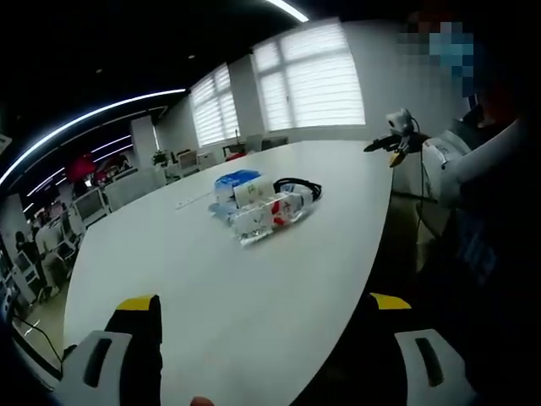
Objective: Arrange the tabletop items into an orderly group along one side of the table until the central work area is clear of visible clutter.
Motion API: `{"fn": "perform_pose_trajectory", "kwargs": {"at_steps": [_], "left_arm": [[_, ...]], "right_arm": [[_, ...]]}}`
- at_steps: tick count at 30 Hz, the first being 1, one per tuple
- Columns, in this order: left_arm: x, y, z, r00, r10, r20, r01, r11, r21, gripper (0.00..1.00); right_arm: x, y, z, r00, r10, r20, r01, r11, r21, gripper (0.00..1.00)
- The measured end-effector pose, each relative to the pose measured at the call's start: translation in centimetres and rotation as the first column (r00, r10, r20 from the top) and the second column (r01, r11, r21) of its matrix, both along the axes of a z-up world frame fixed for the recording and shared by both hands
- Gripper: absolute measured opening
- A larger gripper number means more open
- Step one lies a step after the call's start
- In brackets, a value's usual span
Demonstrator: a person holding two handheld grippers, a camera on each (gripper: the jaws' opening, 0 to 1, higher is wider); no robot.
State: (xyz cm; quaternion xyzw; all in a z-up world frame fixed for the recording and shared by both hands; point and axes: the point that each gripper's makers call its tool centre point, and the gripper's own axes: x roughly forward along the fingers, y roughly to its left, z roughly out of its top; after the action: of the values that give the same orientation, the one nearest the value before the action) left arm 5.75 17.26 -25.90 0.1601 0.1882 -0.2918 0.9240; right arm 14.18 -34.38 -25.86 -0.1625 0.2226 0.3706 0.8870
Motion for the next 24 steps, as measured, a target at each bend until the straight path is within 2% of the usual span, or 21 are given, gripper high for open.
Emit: {"fn": "perform_pose_trajectory", "kwargs": {"at_steps": [24], "left_arm": [[0.7,-0.1,-0.2,1.000,0.009,0.020,-0.009,1.000,-0.013,0.99]], "right_arm": [[0.2,1.5,-0.3,0.999,0.035,-0.003,-0.035,0.999,-0.001,1.00]]}}
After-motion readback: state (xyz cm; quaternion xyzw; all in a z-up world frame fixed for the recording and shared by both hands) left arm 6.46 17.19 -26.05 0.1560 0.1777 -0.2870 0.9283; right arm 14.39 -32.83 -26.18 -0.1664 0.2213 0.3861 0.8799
